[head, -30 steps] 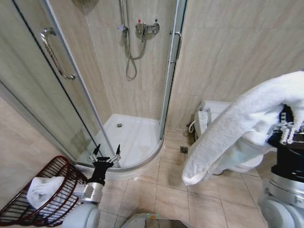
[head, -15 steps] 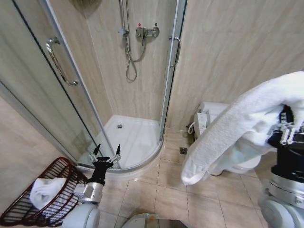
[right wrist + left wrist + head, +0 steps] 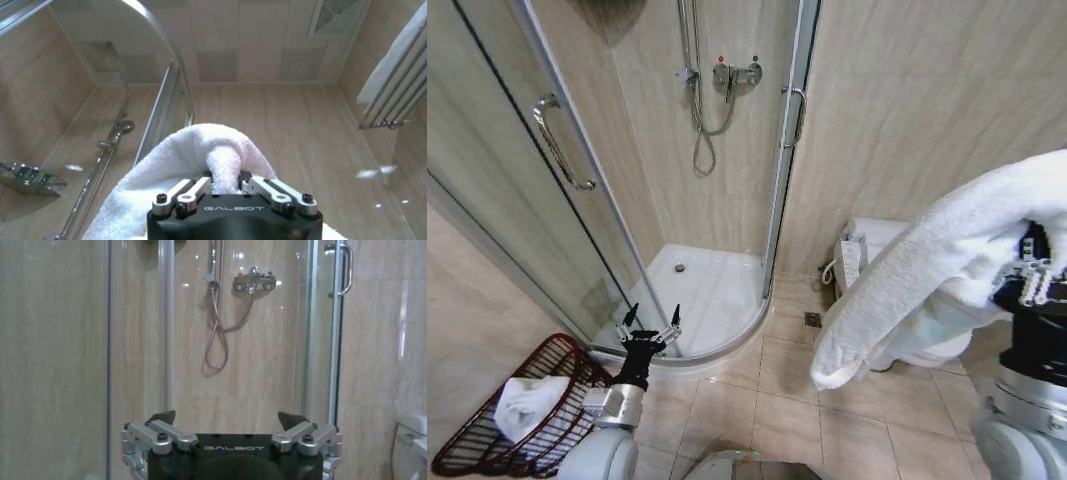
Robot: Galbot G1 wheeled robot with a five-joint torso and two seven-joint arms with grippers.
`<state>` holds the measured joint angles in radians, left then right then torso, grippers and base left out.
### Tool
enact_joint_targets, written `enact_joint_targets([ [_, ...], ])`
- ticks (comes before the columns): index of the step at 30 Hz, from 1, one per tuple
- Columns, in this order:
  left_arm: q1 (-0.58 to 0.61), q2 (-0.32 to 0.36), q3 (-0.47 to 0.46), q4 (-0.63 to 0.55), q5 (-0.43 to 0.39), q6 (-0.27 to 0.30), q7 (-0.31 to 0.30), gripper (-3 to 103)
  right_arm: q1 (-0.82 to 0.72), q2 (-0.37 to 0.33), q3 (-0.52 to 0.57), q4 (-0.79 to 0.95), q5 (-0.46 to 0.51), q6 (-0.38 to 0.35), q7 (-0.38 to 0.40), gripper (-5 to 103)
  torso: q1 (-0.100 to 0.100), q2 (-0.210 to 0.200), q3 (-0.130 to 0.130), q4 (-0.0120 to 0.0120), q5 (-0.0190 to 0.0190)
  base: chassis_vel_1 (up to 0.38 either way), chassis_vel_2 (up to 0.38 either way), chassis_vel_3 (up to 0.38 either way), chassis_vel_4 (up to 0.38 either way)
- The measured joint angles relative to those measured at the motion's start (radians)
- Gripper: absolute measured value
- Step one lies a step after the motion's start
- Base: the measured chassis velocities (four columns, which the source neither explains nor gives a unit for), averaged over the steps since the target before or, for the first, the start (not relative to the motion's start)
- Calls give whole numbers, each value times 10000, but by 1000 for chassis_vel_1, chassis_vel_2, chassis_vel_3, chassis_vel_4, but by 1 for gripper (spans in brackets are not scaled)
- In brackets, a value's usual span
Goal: Discard the used towel into the hamper.
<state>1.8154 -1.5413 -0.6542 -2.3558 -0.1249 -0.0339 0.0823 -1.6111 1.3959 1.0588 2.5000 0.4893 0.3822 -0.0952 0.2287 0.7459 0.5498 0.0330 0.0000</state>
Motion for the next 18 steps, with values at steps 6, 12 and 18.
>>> enact_joint_targets([
  [6, 0, 1, 0, 0, 0, 0, 0, 100, 123, -166, 346, -1, 124, 34, -73, 14, 124, 290, 166, 0, 0, 0, 0, 0, 0],
  [12, 0, 0, 0, 1, 0, 0, 0, 100, 296, -352, 678, -1, 342, -60, -48, 14, 242, 570, 328, 1, 1, 0, 0, 0, 0],
  [18, 0, 1, 0, 1, 0, 0, 0, 100, 313, -450, 1612, 0, 949, -70, -81, 14, 354, 821, 465, 0, 0, 0, 0, 0, 0],
])
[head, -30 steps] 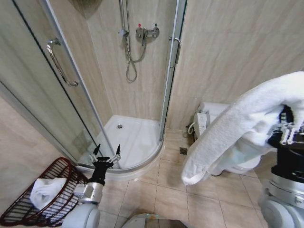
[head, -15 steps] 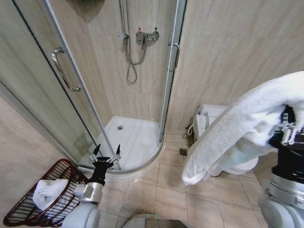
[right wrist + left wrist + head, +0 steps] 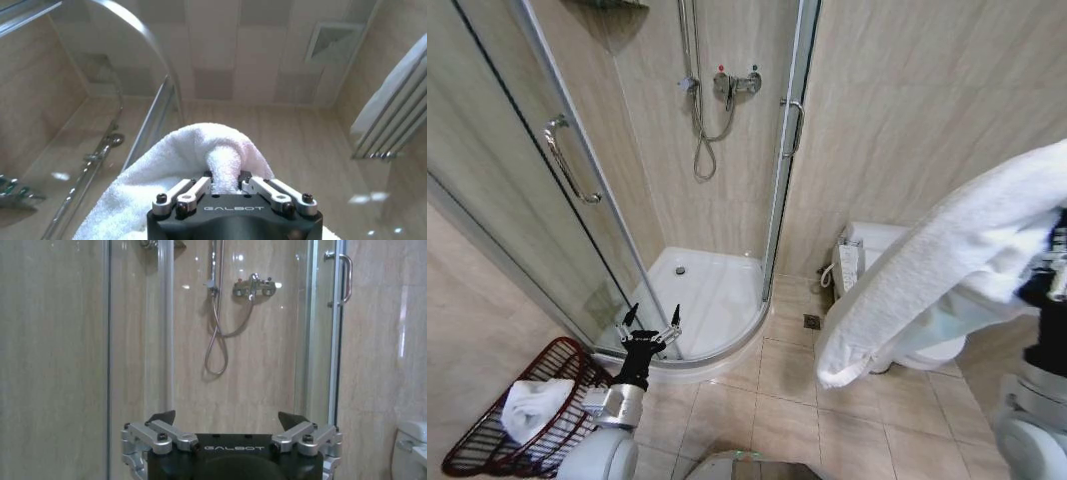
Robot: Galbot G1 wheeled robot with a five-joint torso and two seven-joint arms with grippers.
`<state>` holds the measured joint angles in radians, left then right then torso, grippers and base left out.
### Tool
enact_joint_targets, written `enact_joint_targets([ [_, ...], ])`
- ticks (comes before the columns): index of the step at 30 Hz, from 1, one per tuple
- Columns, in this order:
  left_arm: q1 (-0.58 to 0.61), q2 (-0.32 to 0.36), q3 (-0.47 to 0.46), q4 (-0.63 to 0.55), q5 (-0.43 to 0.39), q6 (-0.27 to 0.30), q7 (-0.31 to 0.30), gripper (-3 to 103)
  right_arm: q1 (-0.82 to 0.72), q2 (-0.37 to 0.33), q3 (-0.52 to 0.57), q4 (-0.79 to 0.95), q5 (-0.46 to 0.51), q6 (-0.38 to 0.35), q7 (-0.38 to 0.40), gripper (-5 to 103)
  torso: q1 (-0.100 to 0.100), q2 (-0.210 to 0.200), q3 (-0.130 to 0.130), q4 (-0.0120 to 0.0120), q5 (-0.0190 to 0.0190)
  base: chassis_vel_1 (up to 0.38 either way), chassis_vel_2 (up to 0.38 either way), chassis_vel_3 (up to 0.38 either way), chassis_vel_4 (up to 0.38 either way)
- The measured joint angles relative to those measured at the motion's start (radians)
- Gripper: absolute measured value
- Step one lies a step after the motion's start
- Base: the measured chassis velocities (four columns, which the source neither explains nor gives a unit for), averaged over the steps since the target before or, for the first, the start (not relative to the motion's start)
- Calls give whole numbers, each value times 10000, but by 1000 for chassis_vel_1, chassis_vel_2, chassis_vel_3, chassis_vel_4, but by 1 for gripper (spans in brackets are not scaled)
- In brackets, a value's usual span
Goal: Discard the used towel into the hamper.
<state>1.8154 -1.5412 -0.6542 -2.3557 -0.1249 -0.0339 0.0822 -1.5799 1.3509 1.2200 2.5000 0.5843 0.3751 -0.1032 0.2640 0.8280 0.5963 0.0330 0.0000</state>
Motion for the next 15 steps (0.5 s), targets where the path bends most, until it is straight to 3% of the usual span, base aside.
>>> enact_joint_targets([
  [15, -1, 0, 0, 0, 0, 0, 0, 100, -29, -265, 868, -126, 483, 24, 15, 14, 293, 667, 372, 0, -2, 0, 0, 0, 0],
])
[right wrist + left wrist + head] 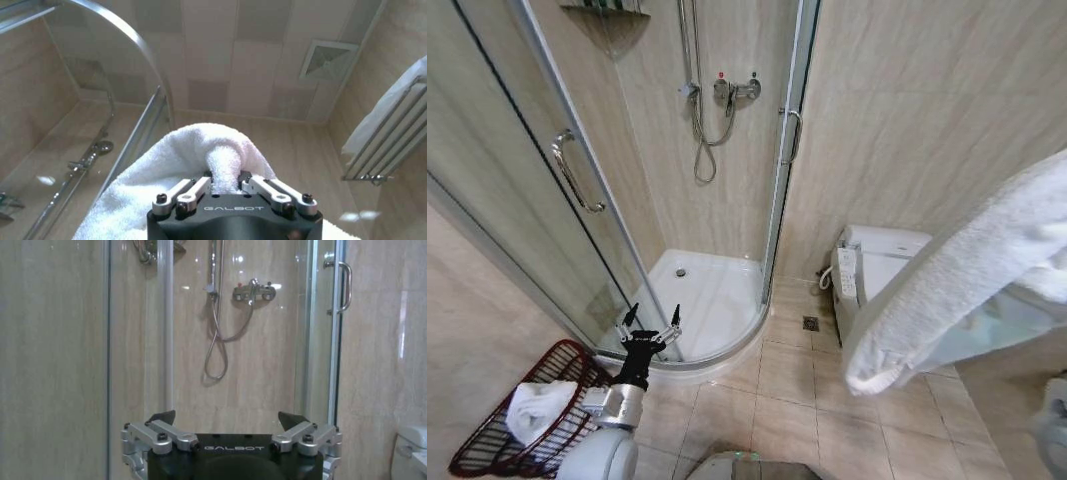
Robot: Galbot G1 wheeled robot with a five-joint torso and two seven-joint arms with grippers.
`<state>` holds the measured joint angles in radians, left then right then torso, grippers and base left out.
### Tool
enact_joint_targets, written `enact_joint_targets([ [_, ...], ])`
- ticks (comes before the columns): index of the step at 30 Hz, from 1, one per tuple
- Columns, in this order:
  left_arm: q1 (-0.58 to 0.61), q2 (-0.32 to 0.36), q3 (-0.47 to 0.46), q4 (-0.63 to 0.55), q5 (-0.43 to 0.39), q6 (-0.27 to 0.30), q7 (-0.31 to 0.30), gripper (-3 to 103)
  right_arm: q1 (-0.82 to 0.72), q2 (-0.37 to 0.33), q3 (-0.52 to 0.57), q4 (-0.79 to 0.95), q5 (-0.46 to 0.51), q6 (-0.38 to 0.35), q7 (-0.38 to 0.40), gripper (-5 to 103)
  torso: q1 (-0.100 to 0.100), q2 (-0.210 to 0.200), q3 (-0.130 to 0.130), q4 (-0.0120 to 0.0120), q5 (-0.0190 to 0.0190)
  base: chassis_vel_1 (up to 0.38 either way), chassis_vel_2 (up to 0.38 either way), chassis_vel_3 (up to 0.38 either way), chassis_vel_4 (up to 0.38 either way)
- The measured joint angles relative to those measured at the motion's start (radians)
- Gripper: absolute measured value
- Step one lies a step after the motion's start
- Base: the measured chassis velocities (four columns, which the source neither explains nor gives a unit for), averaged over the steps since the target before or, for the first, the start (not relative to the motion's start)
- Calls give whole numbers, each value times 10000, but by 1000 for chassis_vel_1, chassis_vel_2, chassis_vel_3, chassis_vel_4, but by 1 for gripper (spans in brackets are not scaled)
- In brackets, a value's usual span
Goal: Discard the used towel into the hamper.
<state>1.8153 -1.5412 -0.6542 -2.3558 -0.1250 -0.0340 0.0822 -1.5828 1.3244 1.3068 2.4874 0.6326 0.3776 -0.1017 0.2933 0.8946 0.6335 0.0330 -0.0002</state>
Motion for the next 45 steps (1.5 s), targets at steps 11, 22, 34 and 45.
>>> enact_joint_targets([
  [11, 0, 0, 0, 0, -1, 1, 0, 100, -2, -67, 22, -133, 38, 62, -21, 14, 224, 521, 299, 1, 1, 0, 0, 0, 0],
  [22, 0, 0, 0, 0, 0, 0, 0, 100, 0, 38, -297, -133, -167, 87, -130, 14, 448, 1026, 581, 1, 2, 0, 0, 0, 0],
  [34, 0, 0, 0, 0, 0, 0, 0, 100, -9, 131, -400, -109, -250, 116, -188, 14, 704, 1602, 903, 1, 2, 0, 0, 0, 0],
  [45, 0, 0, 0, 0, 0, 0, 0, 100, -55, 217, -498, -70, -306, 198, -294, 14, 946, 2142, 1201, 1, 2, 0, 0, 0, 0],
])
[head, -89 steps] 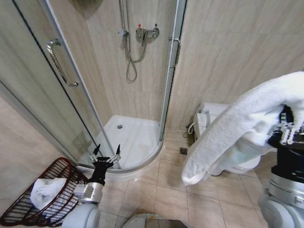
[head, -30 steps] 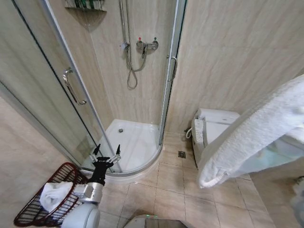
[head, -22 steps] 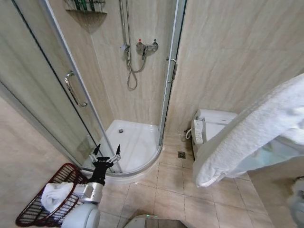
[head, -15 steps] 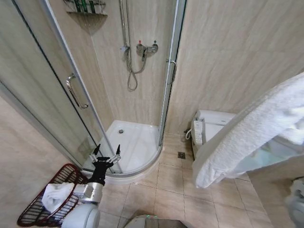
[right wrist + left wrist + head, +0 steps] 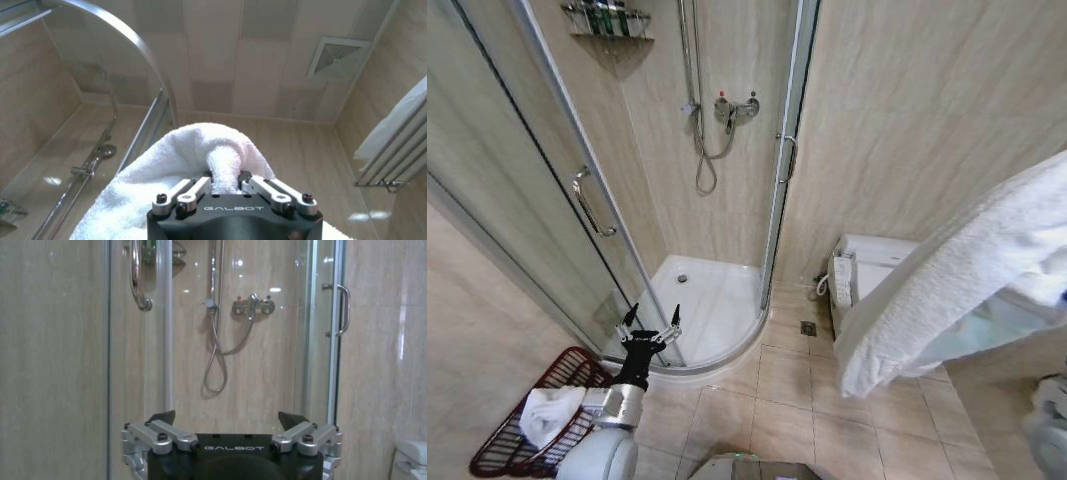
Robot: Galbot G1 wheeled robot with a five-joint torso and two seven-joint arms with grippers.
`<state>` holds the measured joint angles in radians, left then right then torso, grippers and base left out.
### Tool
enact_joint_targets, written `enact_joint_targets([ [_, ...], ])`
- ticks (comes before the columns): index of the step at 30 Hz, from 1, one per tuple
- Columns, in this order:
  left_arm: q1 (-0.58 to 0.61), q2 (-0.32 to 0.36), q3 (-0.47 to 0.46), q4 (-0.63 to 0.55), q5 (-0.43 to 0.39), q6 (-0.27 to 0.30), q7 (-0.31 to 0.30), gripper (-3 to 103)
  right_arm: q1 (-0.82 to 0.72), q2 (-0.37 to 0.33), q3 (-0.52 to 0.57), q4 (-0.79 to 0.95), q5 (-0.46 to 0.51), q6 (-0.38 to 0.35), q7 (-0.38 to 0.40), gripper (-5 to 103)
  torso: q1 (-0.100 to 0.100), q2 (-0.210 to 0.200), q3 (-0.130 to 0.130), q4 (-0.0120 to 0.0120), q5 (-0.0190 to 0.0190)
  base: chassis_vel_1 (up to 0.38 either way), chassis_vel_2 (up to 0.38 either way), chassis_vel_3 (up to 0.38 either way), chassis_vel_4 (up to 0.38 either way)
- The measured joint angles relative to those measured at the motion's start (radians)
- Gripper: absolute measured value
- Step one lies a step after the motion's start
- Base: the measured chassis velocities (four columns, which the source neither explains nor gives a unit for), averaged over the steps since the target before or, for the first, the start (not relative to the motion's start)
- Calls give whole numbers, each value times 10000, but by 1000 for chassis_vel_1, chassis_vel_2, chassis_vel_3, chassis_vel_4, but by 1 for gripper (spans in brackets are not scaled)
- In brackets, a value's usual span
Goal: Discard the used towel into the hamper.
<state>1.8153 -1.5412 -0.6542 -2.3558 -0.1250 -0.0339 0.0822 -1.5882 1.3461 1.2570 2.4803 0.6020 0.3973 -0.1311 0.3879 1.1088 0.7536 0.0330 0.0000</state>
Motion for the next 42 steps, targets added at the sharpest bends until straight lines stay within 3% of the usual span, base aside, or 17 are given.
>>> enact_joint_targets([
  [42, 0, 0, 0, 0, 0, 0, 0, 100, 111, -48, -321, -50, -101, 126, -51, 14, 1010, 2212, 1202, 0, 0, 0, 0, 0, 0],
])
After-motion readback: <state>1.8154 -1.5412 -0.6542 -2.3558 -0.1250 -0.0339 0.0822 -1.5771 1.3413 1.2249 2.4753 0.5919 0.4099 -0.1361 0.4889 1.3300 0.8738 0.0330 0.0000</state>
